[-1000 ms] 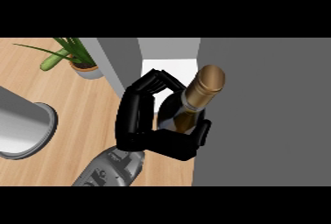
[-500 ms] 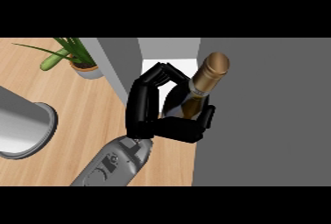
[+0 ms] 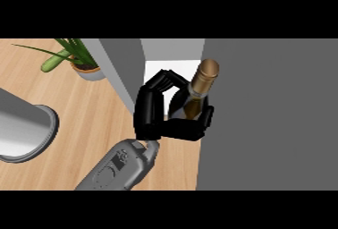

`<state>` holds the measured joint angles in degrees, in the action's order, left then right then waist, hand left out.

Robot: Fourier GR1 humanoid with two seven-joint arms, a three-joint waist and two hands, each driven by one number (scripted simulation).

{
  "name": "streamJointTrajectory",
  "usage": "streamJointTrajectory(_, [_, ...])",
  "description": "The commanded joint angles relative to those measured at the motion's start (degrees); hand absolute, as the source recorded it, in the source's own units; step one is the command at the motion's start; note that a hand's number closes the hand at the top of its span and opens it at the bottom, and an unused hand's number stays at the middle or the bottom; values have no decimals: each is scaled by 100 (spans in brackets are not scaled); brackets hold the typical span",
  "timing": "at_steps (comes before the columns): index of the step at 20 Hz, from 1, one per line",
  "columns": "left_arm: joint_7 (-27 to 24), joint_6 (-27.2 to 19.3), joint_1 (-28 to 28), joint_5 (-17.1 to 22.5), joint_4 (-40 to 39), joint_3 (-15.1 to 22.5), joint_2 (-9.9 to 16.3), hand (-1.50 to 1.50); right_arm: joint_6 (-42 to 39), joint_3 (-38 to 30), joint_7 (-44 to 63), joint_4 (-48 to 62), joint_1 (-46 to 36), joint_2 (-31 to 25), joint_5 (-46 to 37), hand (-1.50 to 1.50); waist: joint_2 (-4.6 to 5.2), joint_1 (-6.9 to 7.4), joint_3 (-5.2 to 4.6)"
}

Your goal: Pick up the wine, place it into the cabinet and close the cabinet

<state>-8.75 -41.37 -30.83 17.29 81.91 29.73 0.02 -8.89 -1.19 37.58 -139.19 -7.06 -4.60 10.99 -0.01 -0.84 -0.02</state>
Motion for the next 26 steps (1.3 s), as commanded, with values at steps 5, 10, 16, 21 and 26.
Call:
streamJointTrajectory(5, [-557, 98, 192, -145, -758, 11, -1, 150, -11, -33, 135, -885, 422, 14, 361, -150, -4, 1, 2])
streamJointTrajectory(10, [-1244, 25, 100, 108, -1333, 183, -1, 150, -37, -69, 114, -738, 408, 15, 396, -150, 2, -10, 1])
streamJointTrajectory(16, [-1251, 96, 49, 47, -1396, -347, -1, 150, -92, -138, 152, -953, 575, -57, 554, -150, -9, 20, 2])
streamJointTrajectory(21, [-1594, 428, -157, 314, -1873, -809, -1, 150, -54, -401, 278, -861, 361, -194, 761, -150, -3, 8, 1])
streamJointTrajectory(26, [-1748, 1008, -579, 503, -2701, -1218, 147, 150, 0, 236, 33, -813, 560, 136, 135, -150, 9, -16, 0])
